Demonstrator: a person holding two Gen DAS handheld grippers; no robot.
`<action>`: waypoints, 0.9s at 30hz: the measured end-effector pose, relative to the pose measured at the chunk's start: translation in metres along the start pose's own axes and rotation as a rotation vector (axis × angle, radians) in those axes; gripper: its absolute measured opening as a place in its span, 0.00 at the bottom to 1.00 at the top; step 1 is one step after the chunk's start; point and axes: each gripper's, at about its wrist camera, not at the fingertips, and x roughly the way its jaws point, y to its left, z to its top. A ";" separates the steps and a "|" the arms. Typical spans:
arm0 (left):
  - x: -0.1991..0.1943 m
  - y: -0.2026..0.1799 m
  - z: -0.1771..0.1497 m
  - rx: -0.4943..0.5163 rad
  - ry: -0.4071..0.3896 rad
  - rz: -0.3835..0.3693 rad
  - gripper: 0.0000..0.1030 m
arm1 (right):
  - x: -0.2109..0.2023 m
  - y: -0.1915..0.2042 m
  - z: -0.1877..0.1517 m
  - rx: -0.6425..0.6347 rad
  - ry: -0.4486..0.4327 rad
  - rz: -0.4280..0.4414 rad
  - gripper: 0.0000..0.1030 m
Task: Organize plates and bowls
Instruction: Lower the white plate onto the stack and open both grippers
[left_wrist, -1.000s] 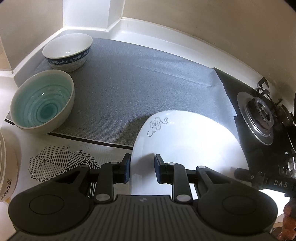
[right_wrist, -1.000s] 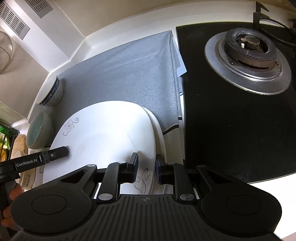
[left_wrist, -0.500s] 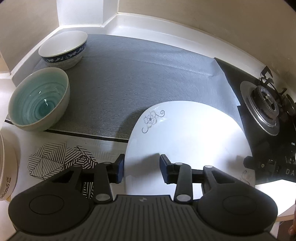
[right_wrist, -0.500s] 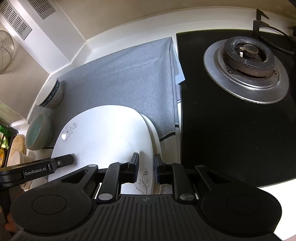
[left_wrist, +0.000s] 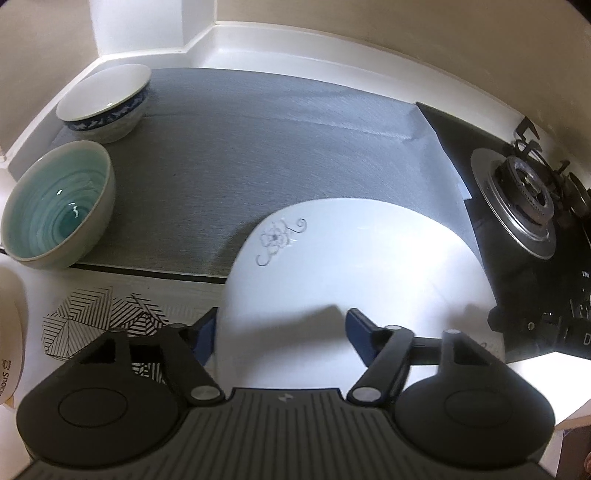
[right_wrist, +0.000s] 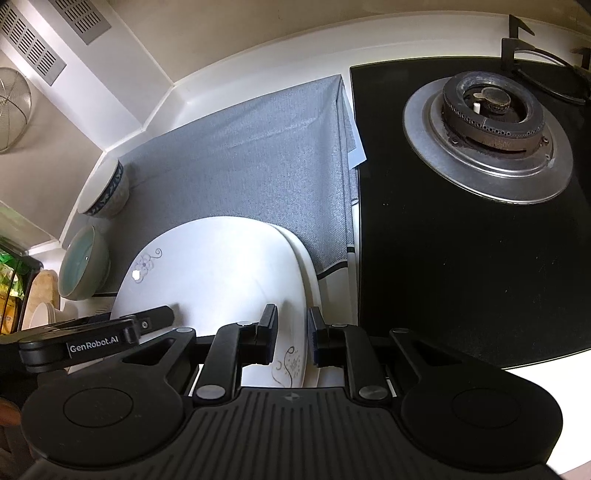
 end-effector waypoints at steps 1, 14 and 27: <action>0.000 -0.002 0.000 0.009 0.001 0.003 0.81 | 0.000 -0.001 0.000 0.002 0.000 0.003 0.19; -0.039 0.008 0.002 0.017 -0.140 0.087 0.91 | -0.004 -0.006 0.004 0.015 -0.010 0.005 0.28; -0.024 -0.015 -0.004 0.055 -0.085 0.000 0.91 | 0.002 -0.006 0.006 -0.010 0.006 0.003 0.30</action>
